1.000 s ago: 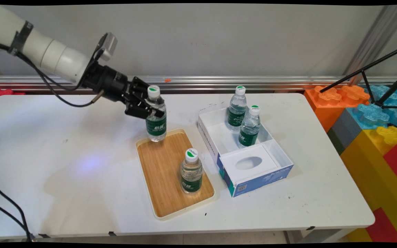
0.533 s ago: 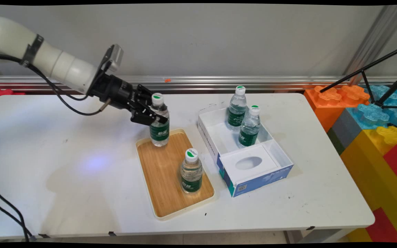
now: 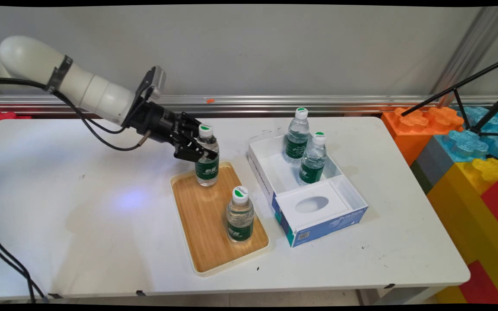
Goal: Place the picked object on the tray
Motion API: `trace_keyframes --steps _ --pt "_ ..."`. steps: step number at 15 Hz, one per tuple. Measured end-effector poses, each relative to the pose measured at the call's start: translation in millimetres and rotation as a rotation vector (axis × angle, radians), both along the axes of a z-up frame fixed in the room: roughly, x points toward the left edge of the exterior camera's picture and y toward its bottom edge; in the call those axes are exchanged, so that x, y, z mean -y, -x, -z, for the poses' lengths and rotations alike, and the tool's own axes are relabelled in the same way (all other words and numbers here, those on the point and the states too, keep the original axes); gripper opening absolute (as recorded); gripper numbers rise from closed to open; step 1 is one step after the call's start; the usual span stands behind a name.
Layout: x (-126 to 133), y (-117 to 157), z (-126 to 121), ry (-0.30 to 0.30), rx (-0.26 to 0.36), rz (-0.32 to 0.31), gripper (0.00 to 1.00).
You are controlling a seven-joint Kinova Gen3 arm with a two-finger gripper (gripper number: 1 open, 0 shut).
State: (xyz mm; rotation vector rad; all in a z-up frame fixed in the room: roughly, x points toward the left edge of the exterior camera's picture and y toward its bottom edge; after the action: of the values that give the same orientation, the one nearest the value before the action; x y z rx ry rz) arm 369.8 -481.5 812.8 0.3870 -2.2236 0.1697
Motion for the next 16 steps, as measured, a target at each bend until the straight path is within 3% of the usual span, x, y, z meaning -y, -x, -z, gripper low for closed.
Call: trace_keyframes --steps 16 --pt "7.3 8.6 29.7 0.028 -0.040 0.010 0.00"
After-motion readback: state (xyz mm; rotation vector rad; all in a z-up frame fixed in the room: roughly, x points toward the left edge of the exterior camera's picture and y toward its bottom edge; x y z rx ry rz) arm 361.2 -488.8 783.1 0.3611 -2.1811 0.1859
